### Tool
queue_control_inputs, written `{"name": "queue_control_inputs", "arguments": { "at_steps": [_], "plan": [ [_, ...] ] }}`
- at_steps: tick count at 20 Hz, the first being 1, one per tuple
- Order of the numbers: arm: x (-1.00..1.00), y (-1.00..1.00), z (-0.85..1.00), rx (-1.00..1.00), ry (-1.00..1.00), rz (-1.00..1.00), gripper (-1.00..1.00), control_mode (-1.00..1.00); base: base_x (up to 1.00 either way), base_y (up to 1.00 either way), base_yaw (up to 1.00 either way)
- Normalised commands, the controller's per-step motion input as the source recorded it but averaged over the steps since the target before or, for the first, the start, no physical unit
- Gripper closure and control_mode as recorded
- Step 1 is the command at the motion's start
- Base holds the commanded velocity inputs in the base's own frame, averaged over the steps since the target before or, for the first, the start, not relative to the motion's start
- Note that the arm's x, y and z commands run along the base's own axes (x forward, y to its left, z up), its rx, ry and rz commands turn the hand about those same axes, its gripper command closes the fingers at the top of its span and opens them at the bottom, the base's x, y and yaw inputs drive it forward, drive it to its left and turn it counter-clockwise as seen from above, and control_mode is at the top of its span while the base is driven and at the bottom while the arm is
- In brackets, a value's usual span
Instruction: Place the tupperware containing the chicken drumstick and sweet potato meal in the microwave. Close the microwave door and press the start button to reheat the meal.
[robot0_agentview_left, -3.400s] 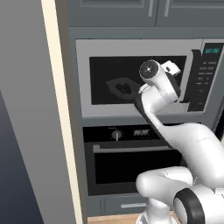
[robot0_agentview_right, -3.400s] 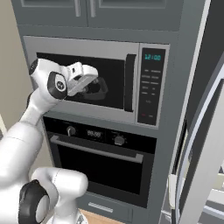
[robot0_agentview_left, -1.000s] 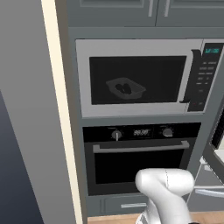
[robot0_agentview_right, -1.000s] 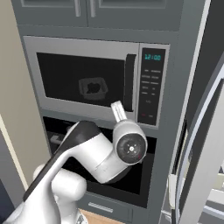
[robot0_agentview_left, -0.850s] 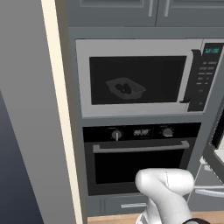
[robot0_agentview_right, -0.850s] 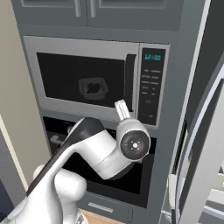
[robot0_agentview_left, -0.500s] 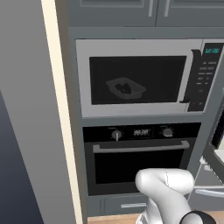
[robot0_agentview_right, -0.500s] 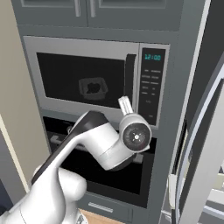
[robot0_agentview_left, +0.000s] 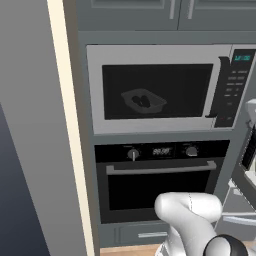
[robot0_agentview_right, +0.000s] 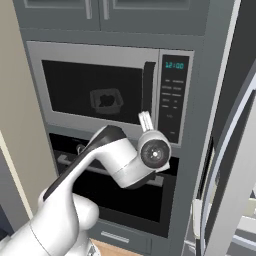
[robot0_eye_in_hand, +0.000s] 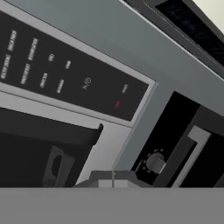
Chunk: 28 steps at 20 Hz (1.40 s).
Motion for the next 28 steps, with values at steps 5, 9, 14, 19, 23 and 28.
{"name": "queue_control_inputs", "arguments": {
  "at_steps": [5, 9, 14, 19, 23, 28],
  "plan": [
    [0.18, -0.03, -0.15, 0.04, 0.0, -0.03, 1.0, -1.0, 0.0, 0.0, 0.0],
    [0.09, -0.09, -0.08, 0.05, -0.02, -0.02, 1.0, -1.0, 0.0, 0.0, 0.0],
    [0.1, -0.06, -0.01, 0.05, -0.06, -0.01, 1.0, -1.0, 0.0, 0.0, 0.0],
    [0.18, -0.03, -0.02, 0.04, -0.05, 0.0, 1.0, -1.0, 0.0, 0.0, 0.0],
    [0.18, -0.08, -0.07, 0.05, -0.02, 0.0, 1.0, -1.0, 0.0, 0.0, 0.0],
    [0.19, -0.11, -0.13, 0.04, -0.01, 0.0, 1.0, -1.0, 0.0, 0.0, 0.0]
  ]
}}
